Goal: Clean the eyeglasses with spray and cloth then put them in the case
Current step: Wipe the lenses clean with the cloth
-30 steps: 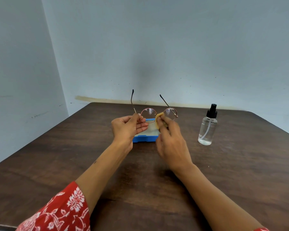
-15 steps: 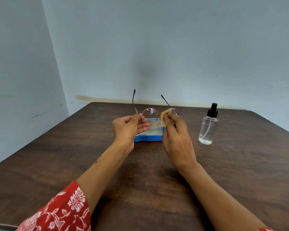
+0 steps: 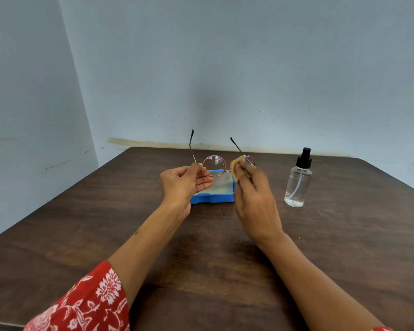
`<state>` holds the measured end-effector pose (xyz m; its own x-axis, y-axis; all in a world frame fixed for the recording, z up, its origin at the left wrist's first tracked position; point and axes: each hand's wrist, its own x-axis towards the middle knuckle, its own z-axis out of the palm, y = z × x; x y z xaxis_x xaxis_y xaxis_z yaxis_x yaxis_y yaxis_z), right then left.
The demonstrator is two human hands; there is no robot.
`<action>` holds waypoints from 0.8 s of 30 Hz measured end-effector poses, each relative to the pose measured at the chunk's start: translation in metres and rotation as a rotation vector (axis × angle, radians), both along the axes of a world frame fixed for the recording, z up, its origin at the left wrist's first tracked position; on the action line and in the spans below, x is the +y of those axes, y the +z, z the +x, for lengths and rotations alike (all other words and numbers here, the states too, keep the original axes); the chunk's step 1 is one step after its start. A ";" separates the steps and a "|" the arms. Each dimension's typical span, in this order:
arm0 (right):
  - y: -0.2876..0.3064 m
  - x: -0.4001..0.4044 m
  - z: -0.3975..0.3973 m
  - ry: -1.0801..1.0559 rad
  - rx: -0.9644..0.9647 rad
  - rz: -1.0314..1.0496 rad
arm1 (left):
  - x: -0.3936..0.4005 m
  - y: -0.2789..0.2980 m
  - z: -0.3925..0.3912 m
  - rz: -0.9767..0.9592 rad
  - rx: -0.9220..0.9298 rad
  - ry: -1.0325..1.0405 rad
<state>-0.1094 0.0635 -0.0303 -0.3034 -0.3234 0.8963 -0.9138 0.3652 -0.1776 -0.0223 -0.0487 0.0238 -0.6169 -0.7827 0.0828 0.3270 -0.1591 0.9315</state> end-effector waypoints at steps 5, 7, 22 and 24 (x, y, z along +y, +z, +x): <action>-0.001 0.005 -0.008 -0.038 -0.087 -0.123 | 0.000 0.001 0.000 0.006 -0.010 -0.005; -0.001 0.009 -0.013 -0.078 -0.131 -0.166 | 0.001 0.001 0.000 0.004 -0.017 -0.009; 0.000 0.011 -0.013 -0.070 -0.136 -0.144 | -0.001 0.001 0.000 0.003 -0.018 -0.014; 0.001 0.010 -0.012 -0.083 -0.108 -0.143 | -0.001 0.002 0.000 0.009 -0.013 -0.013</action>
